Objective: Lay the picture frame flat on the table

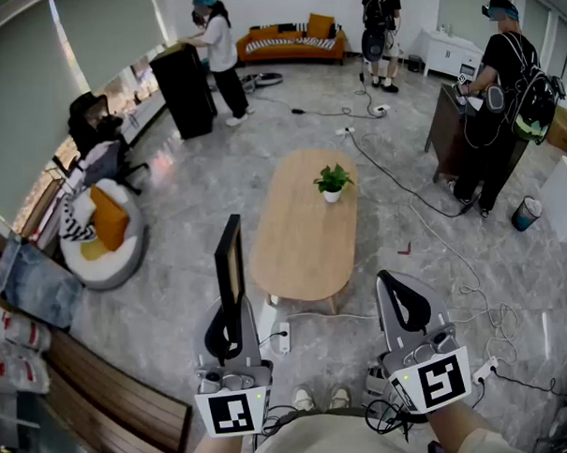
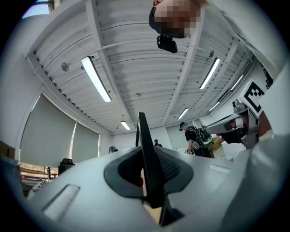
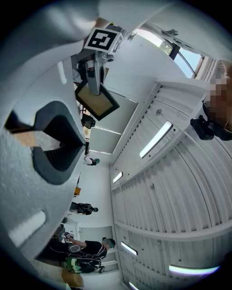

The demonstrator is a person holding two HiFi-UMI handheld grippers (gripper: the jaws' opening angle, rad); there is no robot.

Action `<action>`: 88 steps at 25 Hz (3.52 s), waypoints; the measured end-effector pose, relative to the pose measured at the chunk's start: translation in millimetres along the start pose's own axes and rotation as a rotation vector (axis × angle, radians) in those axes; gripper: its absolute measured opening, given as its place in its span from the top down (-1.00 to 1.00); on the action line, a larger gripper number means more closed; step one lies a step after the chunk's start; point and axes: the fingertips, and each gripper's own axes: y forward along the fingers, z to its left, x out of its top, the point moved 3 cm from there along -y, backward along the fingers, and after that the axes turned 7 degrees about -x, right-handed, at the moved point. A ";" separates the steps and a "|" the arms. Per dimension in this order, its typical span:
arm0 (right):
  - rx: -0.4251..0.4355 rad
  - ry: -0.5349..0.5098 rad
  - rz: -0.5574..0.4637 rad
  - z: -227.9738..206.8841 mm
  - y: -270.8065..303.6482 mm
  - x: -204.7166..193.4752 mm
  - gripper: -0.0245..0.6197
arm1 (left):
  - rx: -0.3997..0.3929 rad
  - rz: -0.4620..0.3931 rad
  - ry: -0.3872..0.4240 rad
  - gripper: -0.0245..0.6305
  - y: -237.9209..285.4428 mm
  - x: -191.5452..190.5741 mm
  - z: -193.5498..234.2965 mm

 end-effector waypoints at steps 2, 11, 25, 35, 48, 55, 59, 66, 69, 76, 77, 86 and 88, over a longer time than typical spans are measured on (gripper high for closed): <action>0.005 0.005 -0.008 0.4 -0.4 0.6 0.92 | -0.002 0.002 0.005 0.71 0.1 -0.9 -2.1; 0.015 0.010 0.002 -13.7 -2.6 -6.2 0.92 | 0.000 0.017 -0.001 0.71 8.0 -3.9 -15.5; 0.067 0.023 0.004 -44.5 -12.4 -28.4 0.92 | 0.045 0.013 0.016 0.71 20.5 -0.7 -48.5; 0.064 0.021 0.007 -59.7 -4.5 -41.8 0.92 | 0.052 0.034 0.032 0.71 28.8 -13.2 -55.5; 0.067 0.008 0.027 -79.4 46.8 -65.4 0.92 | 0.059 0.040 0.011 0.71 76.4 -45.3 -42.0; 0.063 0.017 0.054 -90.4 96.9 -82.1 0.92 | 0.047 0.068 -0.004 0.71 117.5 -68.6 -22.7; 0.050 0.020 0.075 -97.3 131.7 -92.5 0.92 | 0.024 0.083 -0.019 0.71 147.3 -86.3 -6.4; 0.022 0.023 0.123 -107.2 198.0 -110.0 0.92 | -0.022 0.099 -0.033 0.71 212.5 -114.7 29.5; 0.002 0.032 0.129 -113.2 229.0 -116.0 0.92 | -0.046 0.105 -0.036 0.71 241.6 -126.1 45.2; -0.025 0.022 0.143 -114.7 290.9 -118.9 0.92 | -0.108 0.103 -0.066 0.71 290.2 -145.5 77.2; -0.029 0.017 0.140 -114.7 297.6 -118.8 0.92 | -0.116 0.101 -0.067 0.71 295.3 -148.5 80.6; -0.047 -0.009 0.164 -120.7 333.9 -127.4 0.92 | -0.131 0.107 -0.092 0.71 323.8 -170.4 101.3; -0.044 -0.011 0.165 -122.3 338.1 -127.7 0.92 | -0.129 0.108 -0.092 0.71 327.2 -171.8 103.3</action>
